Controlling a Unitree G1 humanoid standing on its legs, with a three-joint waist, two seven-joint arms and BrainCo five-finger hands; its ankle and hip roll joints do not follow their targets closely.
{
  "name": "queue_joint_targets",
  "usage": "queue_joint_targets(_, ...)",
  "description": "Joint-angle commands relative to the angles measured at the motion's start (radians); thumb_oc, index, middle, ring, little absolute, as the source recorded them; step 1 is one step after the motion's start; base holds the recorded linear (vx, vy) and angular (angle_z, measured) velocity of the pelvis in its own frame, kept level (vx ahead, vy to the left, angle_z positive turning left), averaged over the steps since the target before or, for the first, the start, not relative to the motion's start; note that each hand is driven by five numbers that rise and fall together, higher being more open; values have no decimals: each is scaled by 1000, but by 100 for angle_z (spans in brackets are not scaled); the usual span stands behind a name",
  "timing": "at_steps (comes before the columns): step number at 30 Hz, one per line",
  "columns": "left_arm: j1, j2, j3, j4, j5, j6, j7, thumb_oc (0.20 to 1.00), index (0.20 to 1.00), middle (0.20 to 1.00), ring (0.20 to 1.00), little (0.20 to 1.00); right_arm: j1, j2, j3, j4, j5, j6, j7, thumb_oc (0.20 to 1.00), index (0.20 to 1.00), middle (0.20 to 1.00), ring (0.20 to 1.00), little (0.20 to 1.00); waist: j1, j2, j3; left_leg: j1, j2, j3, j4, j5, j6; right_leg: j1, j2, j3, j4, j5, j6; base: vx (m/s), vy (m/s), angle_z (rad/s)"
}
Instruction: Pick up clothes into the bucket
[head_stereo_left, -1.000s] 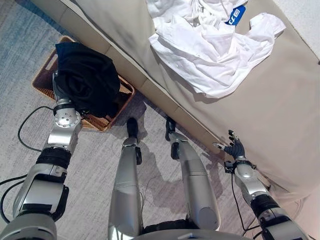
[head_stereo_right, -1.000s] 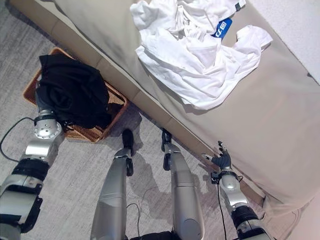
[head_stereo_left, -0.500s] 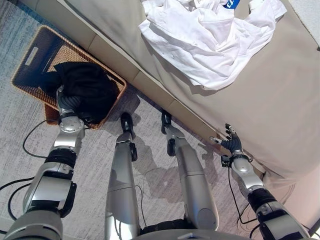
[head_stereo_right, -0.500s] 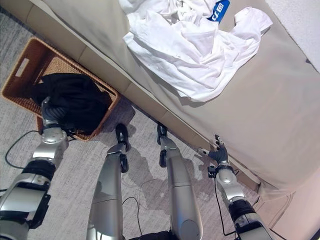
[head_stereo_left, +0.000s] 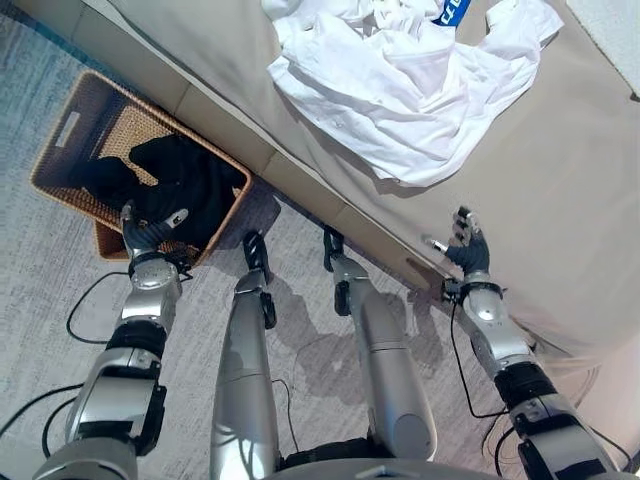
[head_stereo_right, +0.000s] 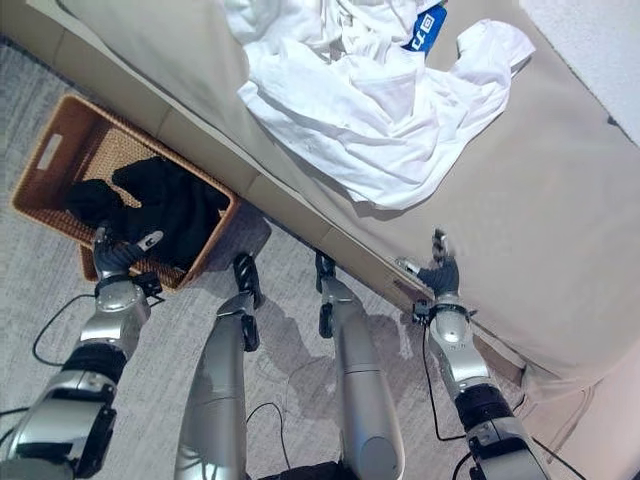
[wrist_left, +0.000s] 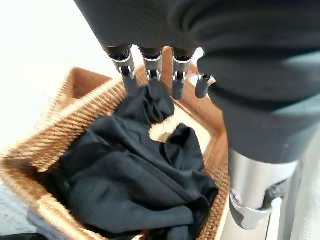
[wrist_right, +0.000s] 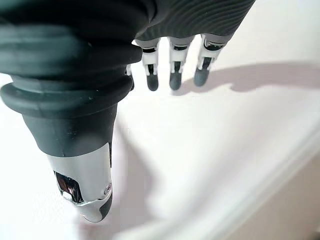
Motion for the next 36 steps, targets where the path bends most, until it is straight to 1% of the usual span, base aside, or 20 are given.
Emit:
queue_joint_targets(1, 67, -49, 59, 6, 2, -24, 48, 1000, 1000, 1000, 1000, 1000, 52, -95, -87, -127, -105, -39, -107, 1000, 1000, 1000, 1000, 1000, 23, 57, -17, 51, -33, -72, -19, -29, 0, 69, -73, -34, -5, -29, 80, 20, -21, 4)
queue_joint_targets(2, 90, -60, 64, 1, 16, -26, 50, 1000, 1000, 1000, 1000, 1000, 43, -120, -101, -155, -166, -36, -135, 1000, 1000, 1000, 1000, 1000, 28, 62, -17, 66, -34, -73, -29, -28, 0, 80, -74, -34, -5, -31, 80, -60, -12, 5)
queue_joint_targets(3, 117, -85, 68, -17, 41, -37, 65, 1000, 1000, 1000, 1000, 1000, 30, -141, -120, -185, -219, -37, -171, 1000, 1000, 1000, 1000, 1000, 32, 67, -17, 67, -40, -65, -51, 10, 3, 78, -82, -43, -16, -2, 72, 16, -20, 4)
queue_joint_targets(4, 136, -95, 61, -39, 65, -48, 82, 1000, 1000, 1000, 1000, 1000, 23, -164, -123, -199, -267, -32, -191, 1000, 1000, 1000, 1000, 1000, 38, 72, -17, 103, -39, -74, -58, -18, -1, 107, -79, -36, -7, -31, 80, -68, -6, 6)
queue_joint_targets(5, 138, -97, 61, -44, 67, -47, 84, 1000, 1000, 1000, 1000, 1000, 23, -164, -124, -202, -269, -31, -193, 1000, 1000, 1000, 1000, 1000, 35, 71, -17, 87, -42, -66, -65, 13, 2, 93, -84, -43, -17, -3, 73, 16, -30, 14)
queue_joint_targets(6, 175, -102, 24, -77, 170, -53, 98, 1000, 1000, 1000, 1000, 1000, 11, -211, -145, -234, -340, -28, -227, 1000, 1000, 1000, 1000, 1000, 46, 79, -17, 120, -48, -73, -94, 23, 3, 117, -89, -47, -11, -8, 73, -58, -39, 15)
queue_joint_targets(10, 219, -145, -46, -53, 247, -70, 59, 1000, 1000, 1000, 1000, 1000, 3, -234, -178, -284, -414, -21, -251, 1000, 1000, 1000, 1000, 1000, 74, 106, -17, 203, -61, -96, -182, 59, -4, 177, -106, -64, -4, -26, 74, 28, -62, 18)
queue_joint_targets(13, 252, -174, -136, -40, 308, -77, 13, 1000, 1000, 1000, 1000, 1000, -13, -236, -173, -280, -456, -7, -260, 1000, 1000, 1000, 1000, 1000, 97, 128, -17, 262, -68, -120, -244, 92, -10, 226, -120, -97, -4, -42, 71, 34, -95, 28)
queue_joint_targets(14, 263, -172, -171, -53, 335, -82, -10, 1000, 1000, 1000, 1000, 1000, -23, -242, -169, -265, -468, 4, -261, 1000, 1000, 1000, 1000, 1000, 103, 137, -17, 276, -71, -128, -259, 98, -12, 238, -125, -107, -3, -45, 72, 27, -66, 43)
queue_joint_targets(15, 264, -173, -172, -54, 335, -82, -10, 1000, 1000, 1000, 1000, 1000, -23, -243, -169, -265, -467, 3, -261, 1000, 1000, 1000, 1000, 1000, 102, 138, -17, 278, -71, -130, -261, 99, -12, 241, -126, -108, -4, -46, 72, 38, -76, 45)
queue_joint_targets(16, 285, -153, -254, -75, 411, -89, -50, 1000, 1000, 1000, 1000, 1000, -65, -255, -152, -214, -475, 18, -262, 1000, 1000, 1000, 1000, 1000, 114, 156, -17, 301, -75, -142, -279, 106, -13, 260, -133, -119, -1, -54, 71, 25, -45, 33)
queue_joint_targets(17, 286, -153, -254, -75, 412, -89, -50, 1000, 1000, 1000, 1000, 1000, -66, -256, -150, -211, -475, 17, -263, 1000, 1000, 1000, 1000, 1000, 113, 157, -17, 302, -75, -143, -280, 106, -13, 261, -133, -121, -2, -54, 71, 36, -57, 20)
queue_joint_targets(18, 285, -111, -337, -75, 501, -97, -102, 1000, 1000, 1000, 1000, 1000, -141, -294, -113, -105, -465, 41, -251, 1000, 1000, 1000, 1000, 1000, 123, 170, -17, 312, -79, -150, -283, 107, -13, 267, -137, -122, 7, -61, 72, 15, -13, 17)
queue_joint_targets(19, 284, -112, -336, -75, 501, -97, -102, 1000, 1000, 1000, 1000, 1000, -145, -296, -110, -100, -463, 39, -252, 1000, 1000, 1000, 1000, 1000, 122, 171, -17, 311, -79, -150, -283, 107, -13, 266, -137, -122, 7, -61, 72, 19, -31, 14)
queue_joint_targets(21, 305, -95, -367, -102, 461, -123, -144, 1000, 1000, 1000, 1000, 1000, -298, -379, -21, 94, -447, 82, -219, 1000, 1000, 1000, 1000, 1000, 147, 192, -17, 310, -84, -163, -288, 114, -14, 264, -141, -125, 17, -66, 70, 6, -53, 15)
queue_joint_targets(24, 333, -112, -392, -130, 372, -137, -159, 1000, 1000, 1000, 1000, 1000, -479, -448, 89, 315, -407, 121, -193, 1000, 1000, 1000, 1000, 1000, 170, 210, -17, 299, -87, -173, -288, 122, -17, 256, -146, -139, 30, -72, 64, 3, -41, 15)
queue_joint_targets(25, 333, -114, -389, -131, 372, -136, -159, 1000, 1000, 1000, 1000, 1000, -486, -449, 95, 320, -405, 119, -193, 1000, 1000, 1000, 1000, 1000, 168, 211, -17, 298, -87, -173, -288, 122, -17, 255, -146, -140, 31, -72, 64, 9, -44, 19)
queue_joint_targets(29, 332, -151, -438, -133, 298, -128, -164, 1000, 1000, 1000, 1000, 1000, -745, -456, 267, 686, -303, 146, -111, 1000, 1000, 1000, 1000, 1000, 195, 231, -17, 269, -87, -194, -293, 139, -25, 226, -148, -157, 56, -88, 54, 40, -68, 19)
queue_joint_targets(30, 332, -157, -448, -131, 286, -126, -163, 1000, 1000, 1000, 1000, 1000, -776, -453, 292, 742, -302, 154, -96, 1000, 1000, 1000, 1000, 1000, 201, 231, -17, 285, -87, -200, -298, 117, -30, 234, -150, -152, 71, -122, 60, 105, -94, 20)
queue_joint_targets(36, 308, -169, -488, -158, 272, -124, -161, 1000, 1000, 1000, 1000, 1000, -901, -447, 394, 929, -304, 172, -39, 1000, 1000, 1000, 1000, 1000, 212, 250, -17, 260, -89, -217, -308, 128, -34, 205, -157, -165, 88, -136, 54, 33, -40, 17)
